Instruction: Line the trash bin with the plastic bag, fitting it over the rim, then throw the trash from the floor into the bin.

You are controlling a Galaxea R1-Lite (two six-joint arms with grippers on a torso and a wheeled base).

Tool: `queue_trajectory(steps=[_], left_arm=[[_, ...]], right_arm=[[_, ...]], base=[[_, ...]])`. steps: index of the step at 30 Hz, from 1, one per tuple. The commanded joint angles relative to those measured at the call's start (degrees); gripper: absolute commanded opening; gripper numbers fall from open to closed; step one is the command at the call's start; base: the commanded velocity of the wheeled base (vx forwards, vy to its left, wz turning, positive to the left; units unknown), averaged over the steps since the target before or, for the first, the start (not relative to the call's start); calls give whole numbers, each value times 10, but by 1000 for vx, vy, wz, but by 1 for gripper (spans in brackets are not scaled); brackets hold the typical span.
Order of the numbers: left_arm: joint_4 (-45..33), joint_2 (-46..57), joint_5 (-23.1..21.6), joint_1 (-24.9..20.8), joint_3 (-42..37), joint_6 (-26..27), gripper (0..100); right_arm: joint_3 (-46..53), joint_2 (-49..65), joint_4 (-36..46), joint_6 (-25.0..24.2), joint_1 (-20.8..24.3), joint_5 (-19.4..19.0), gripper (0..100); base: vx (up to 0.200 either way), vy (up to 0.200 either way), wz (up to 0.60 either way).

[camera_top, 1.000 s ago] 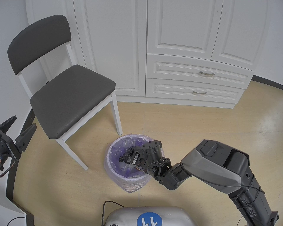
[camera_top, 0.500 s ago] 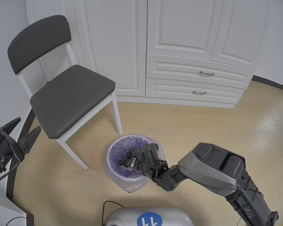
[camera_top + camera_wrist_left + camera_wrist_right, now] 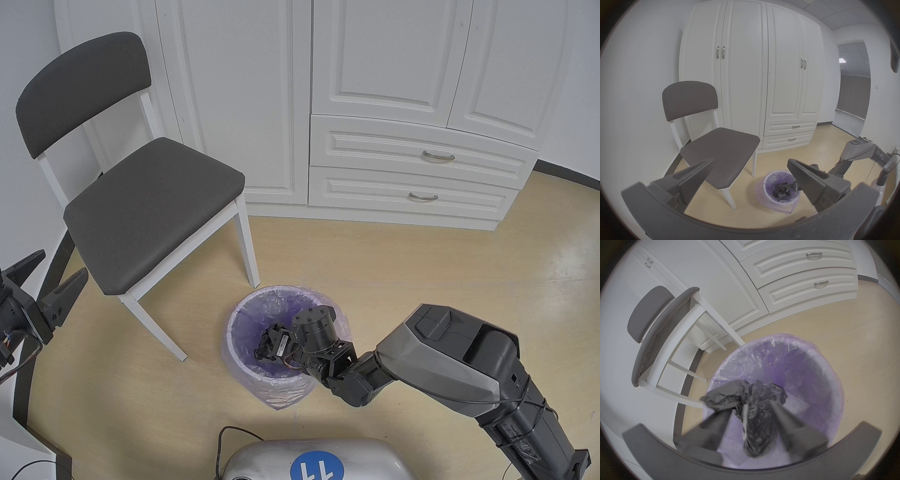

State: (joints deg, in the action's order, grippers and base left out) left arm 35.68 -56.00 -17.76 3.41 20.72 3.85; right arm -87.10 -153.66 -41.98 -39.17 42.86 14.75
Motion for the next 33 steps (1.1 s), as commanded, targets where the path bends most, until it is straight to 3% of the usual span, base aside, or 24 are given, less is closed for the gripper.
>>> queue_trajectory(steps=[1,15,19,20,21,26,28,31,33], left_arm=[[0,-3,0,0,-1,0,100],[0,-14,0,1,-1,0,100],[0,-14,0,0,-3,0,100],[0,-14,0,0,-3,0,100],[0,-15,0,0,-6,1,100],[0,-21,0,0,-8,2,100],[0,-21,0,0,-9,3,100],[-1,-20,-1,0,-17,5,100],[-2,-23,-1,0,-22,8,100]], right_arm=[[1,2,-2,0,0,0,100],[38,57,-7,9,19,9,100],[135,140,-11,101,37,10,100],[135,140,-11,101,37,10,100],[180,177,-21,146,43,10,100],[280,244,-80,244,41,12,100],[316,263,-89,291,35,19,100],[397,304,-122,408,16,61,100],[427,317,-153,448,7,69,100]], base=[[0,0,0],[0,0,0],[0,0,0],[0,0,0],[0,0,0],[0,0,0],[0,0,0],[0,0,0],[0,0,0]])
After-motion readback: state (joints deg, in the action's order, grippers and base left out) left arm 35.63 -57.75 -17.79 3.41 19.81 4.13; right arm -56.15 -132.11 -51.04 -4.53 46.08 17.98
